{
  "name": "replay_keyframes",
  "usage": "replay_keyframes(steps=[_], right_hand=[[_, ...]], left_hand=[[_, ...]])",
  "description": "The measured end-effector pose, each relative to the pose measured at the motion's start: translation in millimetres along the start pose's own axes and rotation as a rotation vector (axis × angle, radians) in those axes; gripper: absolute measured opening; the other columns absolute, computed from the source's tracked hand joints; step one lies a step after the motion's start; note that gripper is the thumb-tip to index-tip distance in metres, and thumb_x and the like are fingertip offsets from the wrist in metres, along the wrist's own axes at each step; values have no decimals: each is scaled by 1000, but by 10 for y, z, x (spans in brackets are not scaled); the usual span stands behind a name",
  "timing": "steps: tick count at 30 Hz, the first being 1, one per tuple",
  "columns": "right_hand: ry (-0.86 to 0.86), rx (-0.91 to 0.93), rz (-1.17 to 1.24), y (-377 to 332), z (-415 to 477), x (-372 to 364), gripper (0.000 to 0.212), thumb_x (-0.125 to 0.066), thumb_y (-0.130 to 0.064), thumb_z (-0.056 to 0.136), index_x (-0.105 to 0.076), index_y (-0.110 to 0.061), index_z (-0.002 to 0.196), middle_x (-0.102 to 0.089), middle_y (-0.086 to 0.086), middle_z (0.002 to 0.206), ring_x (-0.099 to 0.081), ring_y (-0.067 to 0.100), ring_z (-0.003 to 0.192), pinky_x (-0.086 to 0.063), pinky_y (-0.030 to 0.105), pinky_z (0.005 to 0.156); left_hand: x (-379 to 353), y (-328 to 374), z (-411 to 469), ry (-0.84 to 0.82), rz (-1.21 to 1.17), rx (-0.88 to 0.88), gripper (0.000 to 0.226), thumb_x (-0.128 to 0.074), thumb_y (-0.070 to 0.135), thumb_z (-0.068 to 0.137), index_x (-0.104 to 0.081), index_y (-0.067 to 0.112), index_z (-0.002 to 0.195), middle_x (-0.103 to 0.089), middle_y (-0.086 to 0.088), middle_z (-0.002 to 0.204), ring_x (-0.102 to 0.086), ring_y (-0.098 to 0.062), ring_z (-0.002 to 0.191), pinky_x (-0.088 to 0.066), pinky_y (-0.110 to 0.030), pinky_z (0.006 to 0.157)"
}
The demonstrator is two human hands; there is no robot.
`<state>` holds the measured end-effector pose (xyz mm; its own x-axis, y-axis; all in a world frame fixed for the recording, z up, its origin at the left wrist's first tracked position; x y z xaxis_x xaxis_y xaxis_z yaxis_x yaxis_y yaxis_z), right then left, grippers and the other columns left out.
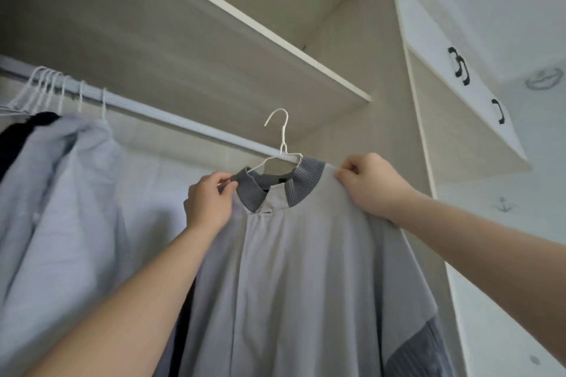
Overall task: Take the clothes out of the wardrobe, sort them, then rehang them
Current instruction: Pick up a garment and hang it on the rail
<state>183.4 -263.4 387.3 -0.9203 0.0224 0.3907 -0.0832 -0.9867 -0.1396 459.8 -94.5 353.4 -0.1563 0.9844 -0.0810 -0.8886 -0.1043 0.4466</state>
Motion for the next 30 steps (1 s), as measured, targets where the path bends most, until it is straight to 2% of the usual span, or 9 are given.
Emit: replay_keyframes(steps=[4,6,8,13,17,21,26,28,30], right_hand=[[-1,-72,69,-213,463,-447,22,-54,-23,92,-63,-12,74,-59,2,72,-59,28,82,-35,25,65],[-5,-82,78,-330,653,-643,25,-54,-21,91,-59,-10,69,-57,4,69,-58,28,79,-34,24,63],[-14,-89,72,-434,810,-830,25,-53,-20,91,-57,-9,69,-56,8,72,-55,28,76,-33,26,57],[-53,-140,109,-622,1104,-1281,18,-50,-15,91,-51,-8,74,-49,8,73,-44,24,63,-31,26,50],[-120,-145,146,-738,1195,-1646,13,-46,-12,93,-48,-10,81,-44,4,72,-43,25,69,-34,27,57],[-196,-181,176,-655,1200,-1958,13,-44,-11,93,-49,-10,81,-44,4,74,-40,17,60,-31,24,49],[-189,-167,224,-518,1175,-2038,15,-51,-22,90,-54,-10,83,-49,6,74,-45,21,62,-32,24,51],[-209,-97,121,-527,1182,-2019,18,-52,-24,92,-57,-7,86,-54,8,78,-51,25,70,-39,26,57],[-202,35,-55,-583,1169,-1976,19,-46,-25,95,-55,-8,101,-58,11,96,-57,30,89,-47,31,72]], left_hand=[[-92,-320,273,-42,4,110,33,-52,40,97,-60,31,128,-61,1,133,-54,-29,124,-43,-36,96],[-164,-394,349,-103,-36,81,44,-46,54,91,-59,34,128,-62,3,132,-55,-26,124,-44,-37,98],[-223,-526,399,-164,-100,112,67,-38,74,79,-56,37,133,-63,5,133,-55,-23,125,-43,-38,103],[-440,-845,509,-269,-306,139,94,-46,96,65,-48,40,140,-59,14,138,-52,-14,132,-38,-41,113],[-566,-1161,563,-277,-371,208,103,-53,96,60,-46,35,142,-60,7,138,-53,-18,131,-41,-46,111],[-647,-1415,502,-271,-326,270,96,-56,88,65,-44,34,144,-58,8,139,-53,-16,129,-41,-44,111],[-736,-1486,487,-263,-292,200,104,-55,82,65,-32,31,153,-42,10,152,-37,-16,142,-32,-38,116],[-736,-1466,502,-225,-271,159,111,-55,81,65,-23,28,156,-31,12,157,-27,-14,146,-25,-29,115],[-727,-1415,531,-185,-250,92,111,-58,79,65,-27,22,155,-28,6,160,-26,-17,147,-25,-35,119]])
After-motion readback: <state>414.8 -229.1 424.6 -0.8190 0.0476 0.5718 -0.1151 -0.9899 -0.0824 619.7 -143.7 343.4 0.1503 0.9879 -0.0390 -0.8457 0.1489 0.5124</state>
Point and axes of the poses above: each hand's wrist, its own z-axis towards the middle knuckle, its own x-axis out of the back of the hand, y = z × x, the point moved 9 cm from there along z, towards the middle knuckle
